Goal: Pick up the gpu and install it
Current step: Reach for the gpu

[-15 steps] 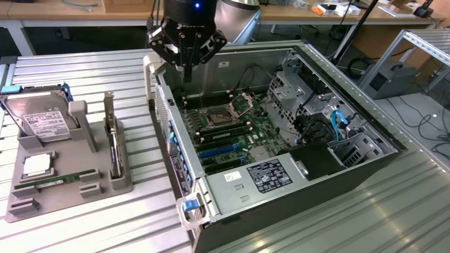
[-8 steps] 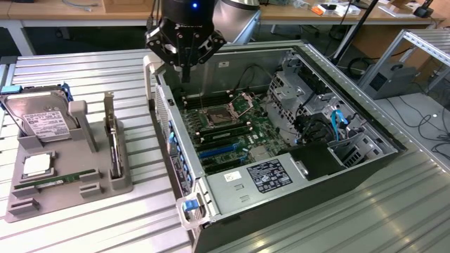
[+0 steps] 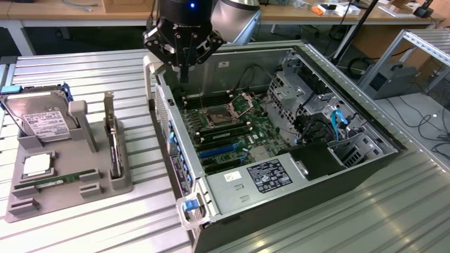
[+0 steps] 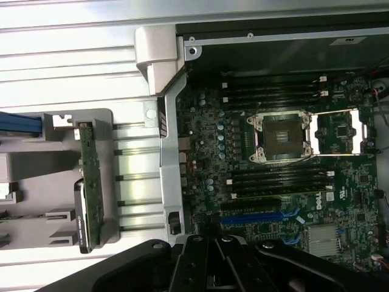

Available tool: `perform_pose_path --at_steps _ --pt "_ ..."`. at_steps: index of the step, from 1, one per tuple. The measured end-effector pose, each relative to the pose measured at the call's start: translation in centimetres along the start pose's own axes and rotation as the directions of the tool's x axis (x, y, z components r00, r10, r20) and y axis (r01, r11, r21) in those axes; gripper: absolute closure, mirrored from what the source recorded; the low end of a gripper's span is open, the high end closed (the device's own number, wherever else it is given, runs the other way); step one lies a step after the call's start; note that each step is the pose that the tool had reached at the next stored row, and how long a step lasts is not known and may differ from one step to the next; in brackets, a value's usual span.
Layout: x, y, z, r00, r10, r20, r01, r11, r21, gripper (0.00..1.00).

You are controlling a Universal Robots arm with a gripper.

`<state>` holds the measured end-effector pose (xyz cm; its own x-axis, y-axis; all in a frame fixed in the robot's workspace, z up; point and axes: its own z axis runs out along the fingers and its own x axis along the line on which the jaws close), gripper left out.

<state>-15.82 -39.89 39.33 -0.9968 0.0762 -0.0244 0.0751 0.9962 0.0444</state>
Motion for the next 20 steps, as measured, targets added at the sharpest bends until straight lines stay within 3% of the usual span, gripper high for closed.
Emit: perform_pose_path --at_steps 20 --pt "0.81 -0.06 -0.02 1.0000 0.000 0.0000 0.000 1.0000 0.0000 0.89"
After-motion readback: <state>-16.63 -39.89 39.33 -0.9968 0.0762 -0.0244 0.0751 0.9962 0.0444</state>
